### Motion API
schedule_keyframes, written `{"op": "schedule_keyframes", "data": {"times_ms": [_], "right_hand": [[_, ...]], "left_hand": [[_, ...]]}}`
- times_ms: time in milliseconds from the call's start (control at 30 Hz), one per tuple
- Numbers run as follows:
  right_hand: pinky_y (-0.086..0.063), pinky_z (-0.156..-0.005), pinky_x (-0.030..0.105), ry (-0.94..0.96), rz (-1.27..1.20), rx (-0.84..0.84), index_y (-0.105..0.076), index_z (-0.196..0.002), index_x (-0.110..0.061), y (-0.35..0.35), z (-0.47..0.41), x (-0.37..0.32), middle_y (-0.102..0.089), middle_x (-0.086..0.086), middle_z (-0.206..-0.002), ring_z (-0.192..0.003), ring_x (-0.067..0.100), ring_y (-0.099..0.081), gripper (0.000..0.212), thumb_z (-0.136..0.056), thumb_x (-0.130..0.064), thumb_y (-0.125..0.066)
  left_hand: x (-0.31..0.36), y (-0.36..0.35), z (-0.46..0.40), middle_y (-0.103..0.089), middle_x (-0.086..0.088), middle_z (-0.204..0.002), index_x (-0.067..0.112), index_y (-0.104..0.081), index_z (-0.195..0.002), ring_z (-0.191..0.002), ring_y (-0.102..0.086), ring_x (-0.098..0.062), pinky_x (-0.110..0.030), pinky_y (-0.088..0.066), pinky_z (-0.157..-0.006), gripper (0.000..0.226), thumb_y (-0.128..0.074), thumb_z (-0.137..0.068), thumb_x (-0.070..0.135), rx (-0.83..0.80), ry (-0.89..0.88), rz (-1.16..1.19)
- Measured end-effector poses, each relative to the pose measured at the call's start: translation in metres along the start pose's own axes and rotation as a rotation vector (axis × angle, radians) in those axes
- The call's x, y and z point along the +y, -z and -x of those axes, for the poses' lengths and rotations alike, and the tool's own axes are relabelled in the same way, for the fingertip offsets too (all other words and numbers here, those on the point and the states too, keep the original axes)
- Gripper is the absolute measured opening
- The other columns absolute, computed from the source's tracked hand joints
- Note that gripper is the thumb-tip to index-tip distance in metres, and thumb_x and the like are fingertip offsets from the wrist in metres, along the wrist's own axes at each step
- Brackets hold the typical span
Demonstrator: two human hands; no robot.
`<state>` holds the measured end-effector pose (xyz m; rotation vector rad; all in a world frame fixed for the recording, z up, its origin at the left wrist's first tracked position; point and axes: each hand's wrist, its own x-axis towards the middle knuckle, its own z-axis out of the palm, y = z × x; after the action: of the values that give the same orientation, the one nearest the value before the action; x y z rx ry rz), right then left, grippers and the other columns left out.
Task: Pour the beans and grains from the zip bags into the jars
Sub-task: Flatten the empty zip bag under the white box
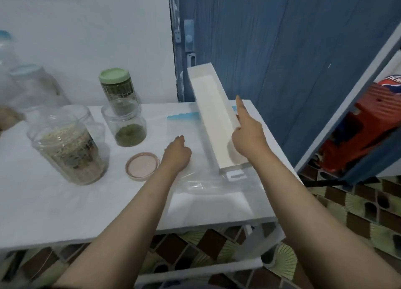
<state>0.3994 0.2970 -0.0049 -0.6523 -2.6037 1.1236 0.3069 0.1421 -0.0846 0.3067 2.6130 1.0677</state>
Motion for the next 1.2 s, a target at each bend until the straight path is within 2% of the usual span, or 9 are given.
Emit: {"op": "schedule_keyframes", "data": {"times_ms": [100,233,300,400,533,700,933,1067,1200], "right_hand": [[-0.037,-0.074,0.029,-0.113,0.061,-0.095,0.004,-0.157,-0.042,-0.018,-0.003,0.013,-0.052,0.006,-0.110,-0.078,0.019,-0.048,0.085,-0.096,0.003,-0.036],[-0.042,-0.067,0.032,-0.112,0.155,-0.123,0.009,-0.154,-0.046,-0.041,-0.006,0.024,-0.055,0.009,-0.096,-0.072,0.019,-0.052,0.087,-0.097,0.000,-0.038],[-0.048,-0.088,0.037,-0.050,0.239,-0.109,0.009,-0.154,-0.048,-0.054,-0.005,0.033,-0.057,0.012,-0.121,-0.102,0.029,-0.059,0.083,-0.100,-0.004,-0.035],[-0.029,-0.118,0.042,-0.031,0.383,-0.105,0.006,-0.154,-0.048,-0.063,0.000,0.045,-0.037,0.006,-0.155,-0.142,0.030,-0.033,0.076,-0.104,-0.005,-0.033],[-0.022,-0.120,0.044,-0.052,0.481,-0.115,0.003,-0.155,-0.047,-0.057,0.000,0.052,-0.030,0.005,-0.159,-0.150,0.031,-0.019,0.086,-0.100,0.006,-0.038],[-0.026,-0.120,0.043,-0.066,0.486,-0.110,0.001,-0.156,-0.045,-0.041,-0.006,0.067,-0.037,0.006,-0.155,-0.144,0.032,-0.030,0.103,-0.089,0.015,-0.048],[-0.048,-0.087,0.037,-0.093,0.352,-0.105,-0.001,-0.156,-0.047,-0.035,-0.010,0.076,-0.053,0.011,-0.128,-0.102,0.029,-0.055,0.096,-0.091,0.007,-0.045],[-0.019,-0.120,0.049,-0.055,0.425,-0.079,-0.002,-0.159,-0.034,-0.037,-0.010,0.073,-0.011,0.010,-0.166,-0.147,0.033,-0.025,0.081,-0.098,-0.002,-0.045],[-0.012,-0.125,0.042,0.014,0.147,-0.021,-0.014,-0.158,-0.032,-0.034,0.004,0.046,-0.011,0.001,-0.167,-0.152,0.023,-0.019,0.062,-0.105,-0.021,-0.044]], "left_hand": [[0.000,-0.002,0.009,-0.034,-0.015,-0.154,0.001,-0.034,-0.146,-0.144,-0.029,-0.031,-0.034,-0.023,-0.113,0.044,-0.031,-0.103,0.011,-0.036,-0.002,-0.138],[-0.013,-0.022,0.012,-0.008,-0.010,-0.166,0.010,-0.010,-0.158,-0.152,-0.003,-0.035,-0.043,-0.005,-0.122,0.056,-0.024,-0.109,0.033,-0.116,-0.039,-0.268],[-0.019,-0.030,0.013,-0.002,-0.010,-0.167,0.012,-0.004,-0.158,-0.152,0.002,-0.035,-0.044,0.000,-0.122,0.058,-0.020,-0.108,0.037,-0.086,-0.048,-0.334],[-0.027,-0.037,0.016,0.001,-0.009,-0.167,0.014,-0.001,-0.158,-0.153,0.005,-0.033,-0.043,0.003,-0.123,0.060,-0.018,-0.108,0.041,-0.039,-0.079,-0.436],[-0.033,-0.043,0.016,0.008,-0.008,-0.166,0.016,0.004,-0.158,-0.153,0.010,-0.031,-0.043,0.006,-0.123,0.063,-0.015,-0.106,0.045,-0.033,-0.093,-0.520],[-0.032,-0.045,0.016,0.012,-0.008,-0.166,0.018,0.007,-0.158,-0.152,0.013,-0.030,-0.044,0.009,-0.123,0.066,-0.016,-0.105,0.050,-0.039,-0.092,-0.563],[-0.033,-0.043,0.015,0.010,-0.007,-0.166,0.018,0.003,-0.158,-0.152,0.012,-0.029,-0.044,0.008,-0.122,0.067,-0.023,-0.105,0.049,-0.039,-0.098,-0.495],[-0.029,-0.032,0.019,-0.001,-0.006,-0.167,0.017,-0.006,-0.159,-0.153,0.006,-0.029,-0.042,0.007,-0.123,0.062,-0.033,-0.106,0.036,0.002,-0.147,-0.233],[-0.018,-0.010,0.032,-0.012,-0.001,-0.166,0.021,-0.014,-0.158,-0.154,-0.004,-0.022,-0.035,0.005,-0.122,0.058,-0.037,-0.106,0.030,0.135,-0.233,-0.092]]}}
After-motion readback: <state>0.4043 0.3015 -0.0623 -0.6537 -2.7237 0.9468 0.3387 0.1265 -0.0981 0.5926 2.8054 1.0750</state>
